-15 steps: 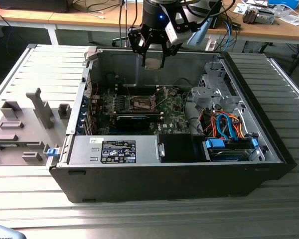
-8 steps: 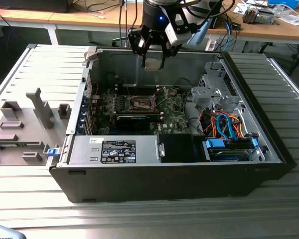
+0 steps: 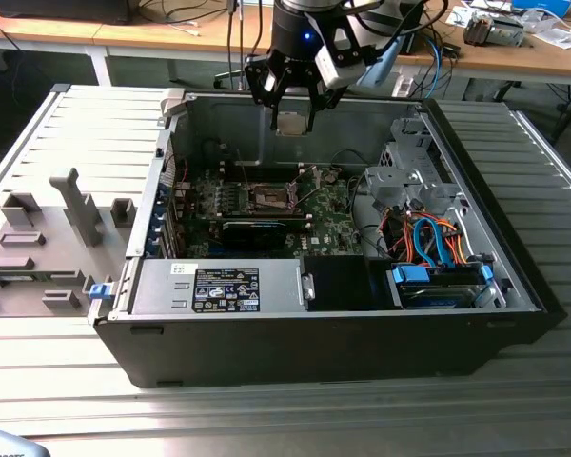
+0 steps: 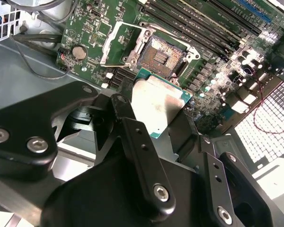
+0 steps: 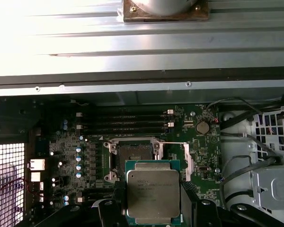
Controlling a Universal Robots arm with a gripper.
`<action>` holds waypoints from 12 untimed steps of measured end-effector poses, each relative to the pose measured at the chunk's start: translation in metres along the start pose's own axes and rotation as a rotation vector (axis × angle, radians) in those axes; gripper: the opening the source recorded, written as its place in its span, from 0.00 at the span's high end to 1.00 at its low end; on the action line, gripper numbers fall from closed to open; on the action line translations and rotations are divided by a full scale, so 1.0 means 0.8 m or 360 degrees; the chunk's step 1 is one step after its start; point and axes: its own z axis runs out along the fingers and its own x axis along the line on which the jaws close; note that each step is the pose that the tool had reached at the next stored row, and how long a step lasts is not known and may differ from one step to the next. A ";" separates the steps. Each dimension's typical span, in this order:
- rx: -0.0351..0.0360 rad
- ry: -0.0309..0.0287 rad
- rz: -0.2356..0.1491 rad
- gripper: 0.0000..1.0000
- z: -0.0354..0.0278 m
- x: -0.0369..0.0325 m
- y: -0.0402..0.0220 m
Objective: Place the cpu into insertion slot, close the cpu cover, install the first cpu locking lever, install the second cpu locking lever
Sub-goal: 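Place the cpu into insertion slot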
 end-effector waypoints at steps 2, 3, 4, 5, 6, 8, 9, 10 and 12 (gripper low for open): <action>0.0000 0.00000 0.0000 0.46 0.0003 0.0000 0.0000; 0.0000 0.00001 0.0000 0.46 0.0004 0.0000 0.0000; 0.0000 0.00000 0.0000 0.46 0.0007 0.0000 -0.0001; 0.0000 0.00001 0.0000 0.46 0.0008 0.0000 -0.0001; 0.0000 0.00000 0.0000 0.46 0.0009 0.0000 -0.0001; 0.0000 0.00000 0.0000 0.46 0.0012 0.0000 -0.0001; 0.0000 0.00000 0.0000 0.46 0.0013 0.0000 -0.0001; 0.0000 0.00000 0.0000 0.46 0.0014 0.0000 -0.0001; 0.0000 0.00000 0.0000 0.46 0.0018 0.0000 -0.0002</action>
